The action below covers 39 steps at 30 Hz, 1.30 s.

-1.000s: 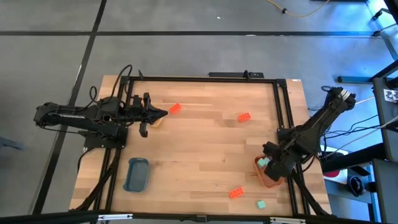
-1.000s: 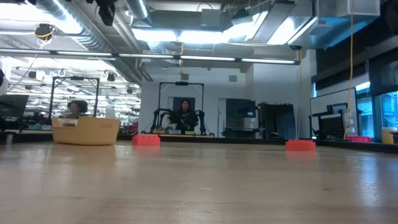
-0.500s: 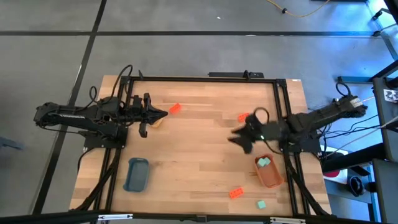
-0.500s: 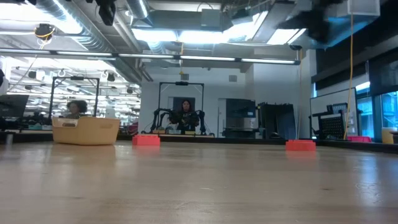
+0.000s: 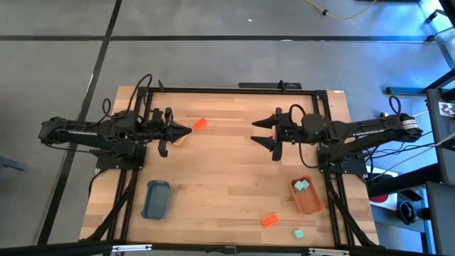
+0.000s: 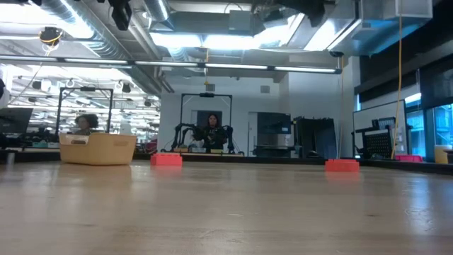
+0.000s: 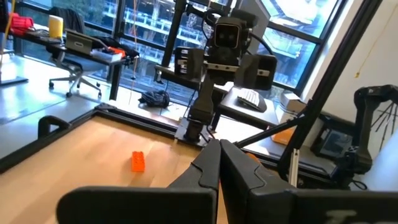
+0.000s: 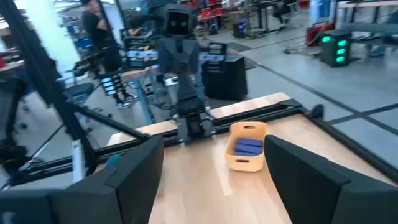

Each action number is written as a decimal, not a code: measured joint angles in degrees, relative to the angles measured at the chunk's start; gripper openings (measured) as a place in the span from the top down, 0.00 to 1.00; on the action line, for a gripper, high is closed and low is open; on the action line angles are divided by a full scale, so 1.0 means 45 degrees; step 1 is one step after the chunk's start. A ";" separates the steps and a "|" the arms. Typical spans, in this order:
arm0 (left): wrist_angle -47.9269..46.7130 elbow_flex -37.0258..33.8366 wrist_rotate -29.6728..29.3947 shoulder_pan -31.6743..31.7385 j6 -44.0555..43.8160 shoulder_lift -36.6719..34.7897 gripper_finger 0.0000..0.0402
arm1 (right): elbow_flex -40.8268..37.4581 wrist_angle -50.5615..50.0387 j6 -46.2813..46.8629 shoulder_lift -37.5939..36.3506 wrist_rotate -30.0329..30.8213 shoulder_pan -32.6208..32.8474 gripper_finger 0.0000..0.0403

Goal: Sort & place blocks by color
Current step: Put the top left orange game piece into the green bin

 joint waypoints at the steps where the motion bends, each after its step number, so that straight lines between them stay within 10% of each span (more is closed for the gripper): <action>1: 0.0000 0.0000 0.0002 0.0000 0.0000 0.0002 1.00 | 0.0000 -0.0014 0.0031 0.0005 -0.0200 0.0004 0.31; 6: 0.0000 0.0000 0.0002 0.0002 0.0035 -0.0002 1.00 | 0.0000 -0.0009 0.0402 0.0005 -0.0997 0.0005 0.44; 13: 0.0000 0.0000 0.0166 0.0002 0.0049 -0.0003 1.00 | 0.0005 -0.0018 0.0404 0.0005 -0.2001 0.0004 0.95; 26: -0.0190 0.0153 -0.0580 0.0178 -0.0952 0.0279 0.92 | 0.0015 -0.0014 0.0829 0.0004 -0.2648 0.0004 1.00; 39: -0.6646 0.4343 0.2186 0.4836 0.0059 0.4240 0.55 | 0.0019 -0.0014 0.0831 0.0003 -0.2664 0.0004 1.00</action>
